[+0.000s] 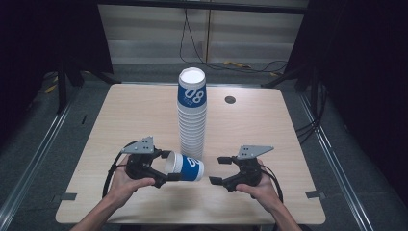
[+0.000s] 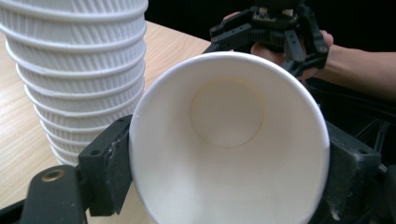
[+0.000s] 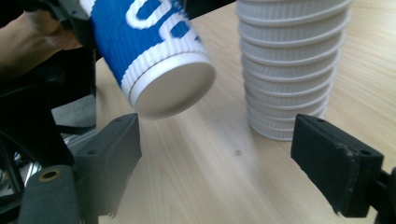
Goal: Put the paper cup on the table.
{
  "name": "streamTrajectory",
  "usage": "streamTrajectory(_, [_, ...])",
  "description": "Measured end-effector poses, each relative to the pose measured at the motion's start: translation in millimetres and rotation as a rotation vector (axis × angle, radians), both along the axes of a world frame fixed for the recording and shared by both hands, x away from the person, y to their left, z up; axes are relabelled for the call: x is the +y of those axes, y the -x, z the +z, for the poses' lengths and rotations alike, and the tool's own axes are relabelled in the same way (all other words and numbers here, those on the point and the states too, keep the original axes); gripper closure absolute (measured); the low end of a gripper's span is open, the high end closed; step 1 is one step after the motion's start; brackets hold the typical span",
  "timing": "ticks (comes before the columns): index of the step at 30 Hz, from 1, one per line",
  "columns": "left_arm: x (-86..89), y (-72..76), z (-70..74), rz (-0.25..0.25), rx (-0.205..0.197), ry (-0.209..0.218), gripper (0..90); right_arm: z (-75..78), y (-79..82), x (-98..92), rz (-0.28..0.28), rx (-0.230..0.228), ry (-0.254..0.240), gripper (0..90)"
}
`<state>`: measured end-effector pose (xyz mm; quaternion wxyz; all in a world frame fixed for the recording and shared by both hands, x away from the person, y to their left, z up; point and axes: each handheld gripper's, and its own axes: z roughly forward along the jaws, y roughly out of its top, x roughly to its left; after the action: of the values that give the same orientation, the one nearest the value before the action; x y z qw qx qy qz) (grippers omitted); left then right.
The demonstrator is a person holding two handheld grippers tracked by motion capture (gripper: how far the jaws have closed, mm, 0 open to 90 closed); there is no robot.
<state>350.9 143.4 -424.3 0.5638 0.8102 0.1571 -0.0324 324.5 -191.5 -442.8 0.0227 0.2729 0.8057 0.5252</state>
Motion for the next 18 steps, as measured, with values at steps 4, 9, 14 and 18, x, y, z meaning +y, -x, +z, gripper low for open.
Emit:
streamTrajectory(4, [3.6, 0.8, 1.5, 0.009, 0.003, 0.009, 17.9, -0.4, -2.3, -3.2, -0.03, 0.004, -0.001, 15.0])
streamTrajectory(9, [11.3, 2.5, 5.1, 0.027, -0.01, 0.007, 17.9, 0.2, -2.0, -5.6, -0.058, -0.003, 0.002, 14.5])
streamTrajectory(14, [17.5, 3.6, 5.9, 0.064, -0.024, -0.019, 18.0, 2.2, -2.0, -9.5, -0.098, -0.014, 0.001, 14.9])
streamTrajectory(18, [22.1, 0.4, 7.9, 0.078, -0.026, -0.033, 18.1, 3.6, -2.7, -12.8, -0.118, -0.011, 0.004, 14.9])
